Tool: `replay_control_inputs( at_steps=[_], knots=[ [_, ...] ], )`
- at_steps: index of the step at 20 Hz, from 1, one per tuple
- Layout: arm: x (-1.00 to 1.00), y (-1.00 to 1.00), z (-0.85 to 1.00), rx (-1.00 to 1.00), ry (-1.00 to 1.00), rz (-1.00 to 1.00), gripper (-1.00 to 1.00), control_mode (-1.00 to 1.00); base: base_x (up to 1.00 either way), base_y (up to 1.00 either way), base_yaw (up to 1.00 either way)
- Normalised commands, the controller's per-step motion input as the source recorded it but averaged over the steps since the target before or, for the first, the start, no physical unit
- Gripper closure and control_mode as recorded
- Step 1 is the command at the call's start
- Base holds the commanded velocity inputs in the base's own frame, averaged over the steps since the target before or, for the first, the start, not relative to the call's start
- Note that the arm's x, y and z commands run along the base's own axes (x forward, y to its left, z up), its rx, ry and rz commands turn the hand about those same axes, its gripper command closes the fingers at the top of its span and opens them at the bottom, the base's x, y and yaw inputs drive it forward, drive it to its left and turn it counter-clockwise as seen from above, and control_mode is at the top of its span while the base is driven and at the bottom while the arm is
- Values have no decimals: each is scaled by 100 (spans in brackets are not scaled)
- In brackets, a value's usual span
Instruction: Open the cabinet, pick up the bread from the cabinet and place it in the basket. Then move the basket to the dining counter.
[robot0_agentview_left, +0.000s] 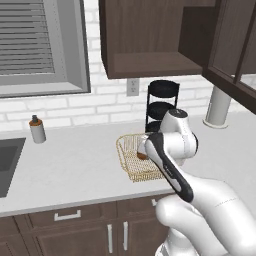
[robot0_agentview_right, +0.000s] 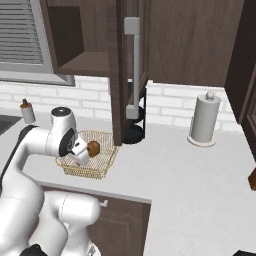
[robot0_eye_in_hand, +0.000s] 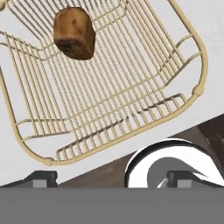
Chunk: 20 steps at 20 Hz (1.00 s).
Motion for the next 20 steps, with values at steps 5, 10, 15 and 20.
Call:
replay_control_inputs(
  at_steps=[5,10,15,20],
  knots=[
    [0,4,0,4,18,-19,-100,-100,0,0,0],
    [2,19,-14,5,10,-19,-100,-100,0,0,0],
    [8,-3,-52,6,1,-9,-100,-100,0,0,0],
    [1,-1,-66,0,-3,-11,-100,-100,0,0,0]
  ],
)
